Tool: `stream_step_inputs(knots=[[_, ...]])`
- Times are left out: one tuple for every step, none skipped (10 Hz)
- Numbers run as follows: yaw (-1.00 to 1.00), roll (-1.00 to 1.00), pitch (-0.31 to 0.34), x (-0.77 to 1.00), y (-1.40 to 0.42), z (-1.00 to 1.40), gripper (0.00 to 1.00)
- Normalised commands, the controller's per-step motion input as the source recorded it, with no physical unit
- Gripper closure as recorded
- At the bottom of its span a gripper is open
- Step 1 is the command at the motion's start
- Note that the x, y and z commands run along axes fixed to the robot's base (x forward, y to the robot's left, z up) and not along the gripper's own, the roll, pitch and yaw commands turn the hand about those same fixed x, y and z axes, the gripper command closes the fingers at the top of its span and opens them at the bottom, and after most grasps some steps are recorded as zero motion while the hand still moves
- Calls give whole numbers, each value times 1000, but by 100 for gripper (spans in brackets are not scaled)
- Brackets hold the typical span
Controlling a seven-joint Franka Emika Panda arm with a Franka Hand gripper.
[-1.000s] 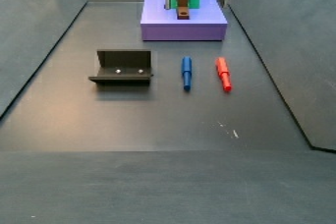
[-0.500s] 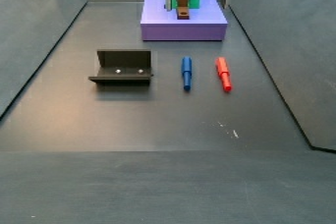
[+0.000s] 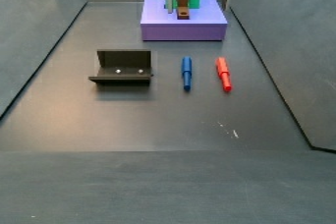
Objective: Pick up the blue object. Move up. Place the blue object on the fixture. Regrasp the blue object. Move to above the board. Insert the blue object.
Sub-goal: Pick up the blue object.
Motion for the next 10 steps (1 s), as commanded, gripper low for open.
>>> stream_step_inputs(knots=[[0,0,0,0,0,-71,0],[0,0,0,0,0,-77,0],[0,0,0,0,0,-83,0],[0,0,0,0,0,-86,0],[0,0,0,0,0,-83,0],[0,0,0,0,0,-80,0],[0,0,0,0,0,-80,0],[0,0,0,0,0,-83,0],[0,0,0,0,0,-83,0],[0,0,0,0,0,-86,0]])
